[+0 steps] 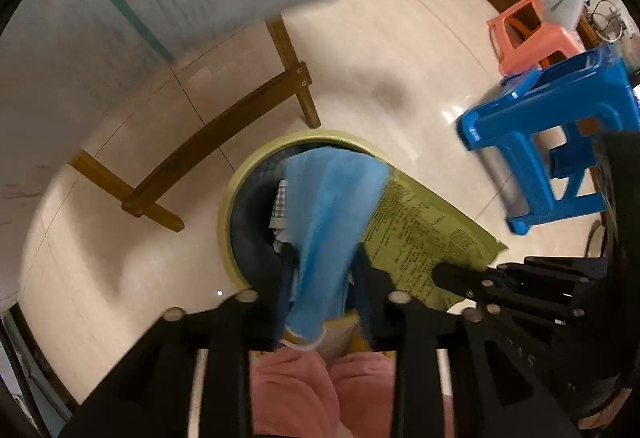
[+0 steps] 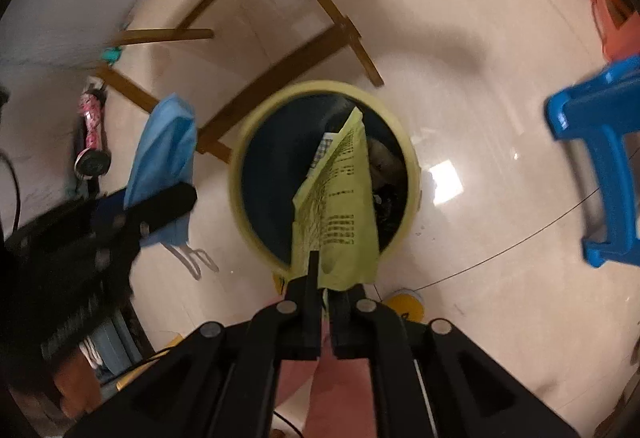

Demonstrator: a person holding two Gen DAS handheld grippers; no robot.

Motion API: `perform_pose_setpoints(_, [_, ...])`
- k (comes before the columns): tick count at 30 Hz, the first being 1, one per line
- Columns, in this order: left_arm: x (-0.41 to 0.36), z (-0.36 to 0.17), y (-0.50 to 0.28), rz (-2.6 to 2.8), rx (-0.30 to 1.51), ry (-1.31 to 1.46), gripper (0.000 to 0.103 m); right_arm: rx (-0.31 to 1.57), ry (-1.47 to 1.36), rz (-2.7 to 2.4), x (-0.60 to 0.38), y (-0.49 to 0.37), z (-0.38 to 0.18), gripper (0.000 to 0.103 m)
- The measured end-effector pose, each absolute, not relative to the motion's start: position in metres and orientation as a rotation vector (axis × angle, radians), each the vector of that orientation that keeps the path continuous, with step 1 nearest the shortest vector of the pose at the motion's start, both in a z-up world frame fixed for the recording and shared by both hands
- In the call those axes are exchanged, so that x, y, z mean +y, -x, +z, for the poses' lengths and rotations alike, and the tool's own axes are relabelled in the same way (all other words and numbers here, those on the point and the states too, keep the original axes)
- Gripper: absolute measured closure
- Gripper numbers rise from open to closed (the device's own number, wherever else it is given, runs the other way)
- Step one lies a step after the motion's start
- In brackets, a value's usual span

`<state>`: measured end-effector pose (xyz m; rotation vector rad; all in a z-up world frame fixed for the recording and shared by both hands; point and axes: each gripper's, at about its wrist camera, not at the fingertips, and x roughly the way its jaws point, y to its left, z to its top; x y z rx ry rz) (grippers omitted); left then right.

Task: Collect trash
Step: 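Open both tools to drop the mask and packet into the bin, then move both tools back toward the silver box and cartons on the table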

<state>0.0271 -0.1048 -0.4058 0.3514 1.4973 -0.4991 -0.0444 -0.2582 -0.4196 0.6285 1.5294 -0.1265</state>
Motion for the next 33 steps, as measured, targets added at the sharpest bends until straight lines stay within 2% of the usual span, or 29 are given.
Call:
perform_pose_setpoints(1, [-0.103,-0.414,-0.028,-0.495,1.496,-0.356,0.059,1.535,-0.649,-0.14,-0.259,0.041,-0.434,0.099])
perform_pose_setpoints(2, [-0.101,-0.422,-0.029,-0.492,1.494,-0.356,0.049,1.533,-0.661,-0.144,-0.261,0.04,-0.441,0.093])
perform_pose_setpoints(3, [-0.099,-0.427,-0.03,-0.479,1.482,-0.354,0.046,1.523,-0.669,-0.148,-0.261,0.038,-0.449,0.081])
perform_pose_setpoints(4, [-0.098,-0.431,-0.03,-0.468,1.471,-0.351,0.045,1.514,-0.661,-0.163,-0.261,0.037,-0.454,0.078])
perform_pose_setpoints(5, [-0.096,-0.434,-0.03,-0.459,1.469,-0.343,0.041,1.506,-0.657,-0.172,-0.261,0.037,-0.456,0.07])
perform_pose_setpoints(7, [-0.089,-0.439,-0.036,-0.436,1.475,-0.323,0.029,1.484,-0.662,-0.18,-0.262,0.037,-0.462,0.064])
perform_pose_setpoints(9, [-0.082,-0.437,-0.041,-0.422,1.471,-0.308,0.02,1.474,-0.654,-0.197,-0.264,0.036,-0.46,0.047])
perform_pose_setpoints(11, [-0.076,-0.434,-0.043,-0.407,1.469,-0.298,0.017,1.461,-0.634,-0.207,-0.265,0.035,-0.458,0.037])
perform_pose_setpoints(21, [-0.056,-0.379,-0.029,-0.356,1.454,-0.2,0.015,1.417,-0.568,-0.23,-0.253,0.03,-0.409,0.036])
perform_pose_setpoints(33, [-0.028,-0.224,-0.01,-0.368,1.396,-0.109,0.015,1.336,-0.506,-0.219,-0.23,0.034,-0.275,0.036])
